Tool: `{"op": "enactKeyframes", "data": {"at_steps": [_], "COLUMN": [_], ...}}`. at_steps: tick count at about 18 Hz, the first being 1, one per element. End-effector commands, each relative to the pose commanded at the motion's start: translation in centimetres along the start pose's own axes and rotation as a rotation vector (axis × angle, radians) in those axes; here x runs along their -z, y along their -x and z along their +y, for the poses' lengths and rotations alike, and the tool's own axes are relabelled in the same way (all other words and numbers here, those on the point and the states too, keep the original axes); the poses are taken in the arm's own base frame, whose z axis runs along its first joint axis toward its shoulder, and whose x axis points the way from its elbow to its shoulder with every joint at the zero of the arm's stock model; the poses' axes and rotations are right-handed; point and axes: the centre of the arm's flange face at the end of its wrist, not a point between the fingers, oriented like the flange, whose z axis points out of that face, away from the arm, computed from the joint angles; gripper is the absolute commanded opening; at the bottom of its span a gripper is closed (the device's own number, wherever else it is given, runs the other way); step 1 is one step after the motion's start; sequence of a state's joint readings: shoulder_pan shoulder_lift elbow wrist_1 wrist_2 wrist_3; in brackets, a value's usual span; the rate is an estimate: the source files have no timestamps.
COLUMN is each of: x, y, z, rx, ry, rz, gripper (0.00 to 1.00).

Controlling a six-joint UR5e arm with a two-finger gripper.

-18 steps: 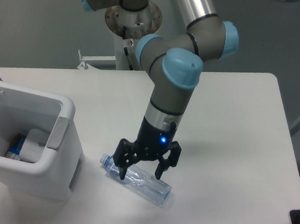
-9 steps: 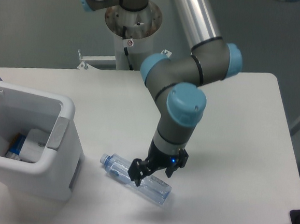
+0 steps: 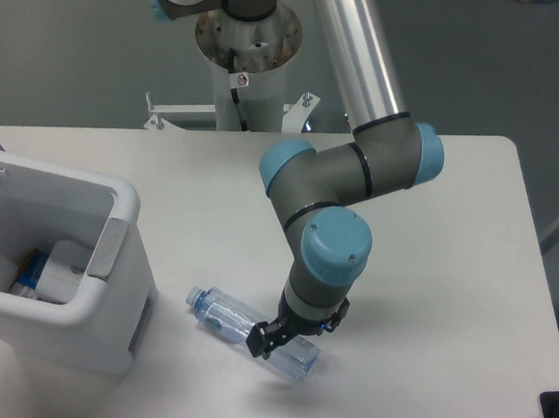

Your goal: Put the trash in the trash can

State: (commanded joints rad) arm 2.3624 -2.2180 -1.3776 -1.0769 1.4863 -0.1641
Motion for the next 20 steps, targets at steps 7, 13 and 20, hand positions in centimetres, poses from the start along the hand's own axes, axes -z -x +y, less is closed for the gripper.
{"op": "enactKeyframes", "data": {"at_steps": [7, 13, 20], "x": [-2.1, -3.7, -3.8], "y": [-0.1, -0.4, -0.7], "z": [-0.3, -0.9, -2.3], "rx": [0.018, 0.027, 0.091], "ry": [0.014, 0.011, -0.011], "rz": [-0.035, -0.116, -0.110], "gripper": [1.00, 1.00, 0.74]}}
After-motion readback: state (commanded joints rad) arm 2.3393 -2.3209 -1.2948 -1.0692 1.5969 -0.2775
